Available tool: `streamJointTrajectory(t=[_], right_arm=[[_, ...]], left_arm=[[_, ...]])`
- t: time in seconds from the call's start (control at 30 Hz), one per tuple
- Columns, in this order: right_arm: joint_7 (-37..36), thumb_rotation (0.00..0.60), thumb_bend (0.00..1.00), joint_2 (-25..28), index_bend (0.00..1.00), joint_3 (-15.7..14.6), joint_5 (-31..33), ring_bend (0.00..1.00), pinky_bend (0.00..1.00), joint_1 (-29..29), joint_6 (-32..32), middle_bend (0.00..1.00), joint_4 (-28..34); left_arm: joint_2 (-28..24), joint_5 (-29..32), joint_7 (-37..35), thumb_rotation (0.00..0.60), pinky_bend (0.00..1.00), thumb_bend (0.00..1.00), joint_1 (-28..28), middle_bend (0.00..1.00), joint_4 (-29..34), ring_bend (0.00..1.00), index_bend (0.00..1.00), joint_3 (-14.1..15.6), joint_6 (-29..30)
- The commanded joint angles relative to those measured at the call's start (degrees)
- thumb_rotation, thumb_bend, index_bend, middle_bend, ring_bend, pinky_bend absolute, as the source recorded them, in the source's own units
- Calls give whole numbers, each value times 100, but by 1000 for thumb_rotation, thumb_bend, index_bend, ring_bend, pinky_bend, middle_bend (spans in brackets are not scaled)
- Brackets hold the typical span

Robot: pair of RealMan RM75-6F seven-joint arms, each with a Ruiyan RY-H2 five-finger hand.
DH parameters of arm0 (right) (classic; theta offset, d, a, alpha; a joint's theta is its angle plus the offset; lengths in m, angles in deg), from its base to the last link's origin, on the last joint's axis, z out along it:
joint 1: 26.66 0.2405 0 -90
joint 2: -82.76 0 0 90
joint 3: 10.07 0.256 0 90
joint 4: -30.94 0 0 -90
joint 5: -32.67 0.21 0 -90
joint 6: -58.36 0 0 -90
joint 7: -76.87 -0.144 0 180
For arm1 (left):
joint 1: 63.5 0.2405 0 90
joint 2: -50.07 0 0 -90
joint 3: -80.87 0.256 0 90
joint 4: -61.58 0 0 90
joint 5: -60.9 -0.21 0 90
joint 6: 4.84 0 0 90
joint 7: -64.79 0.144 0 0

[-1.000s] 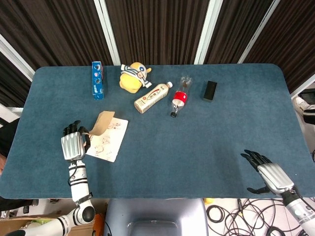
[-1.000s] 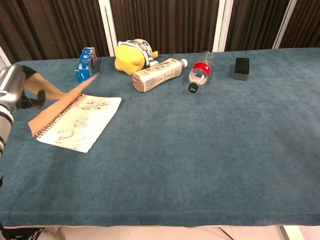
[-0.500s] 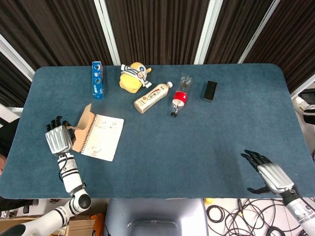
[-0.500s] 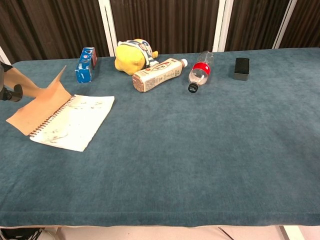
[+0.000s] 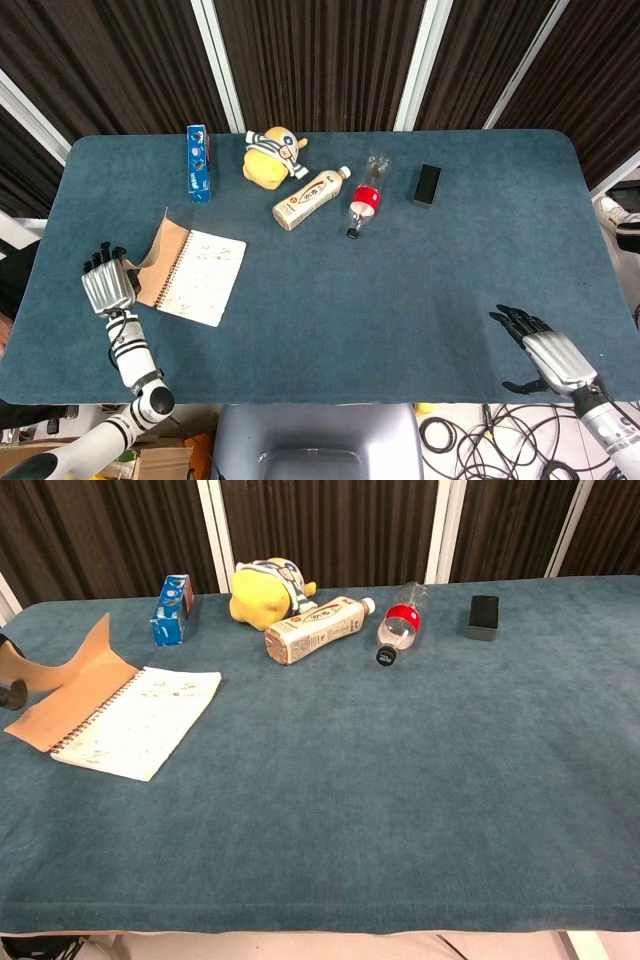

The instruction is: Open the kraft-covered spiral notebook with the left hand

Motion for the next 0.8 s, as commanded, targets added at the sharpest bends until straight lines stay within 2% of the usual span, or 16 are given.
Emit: streamJointTrajectory(t=[0.03,0.1,0.3,0.47,0.8], right_arm=[[3,600,35,2,0,0,5,0,136,3,-8,0,3],[9,600,35,5,0,1,11,0,136,4,-15,0,8],[7,600,35,15,0,-3,17,0,136,1,-19,0,17],[-37,600,34,29,0,-10,-17,0,136,-12,24,0,14],[-2,600,34,12,0,2,38,0,136,24,-73,0,21]], left_arm=[[-75,121,-44,600,287,485,50,44,-34,153,74,51,-213],[-123,156,-109,600,306,465,76,6,-38,127,9,80,-326],[-287,59,-355,600,370,402,140,0,-59,6,0,253,-531],[-417,-351,-758,600,387,344,225,0,-334,0,0,542,-425],[-726,-493,-1019,600,387,308,298,0,-872,0,0,723,-774]])
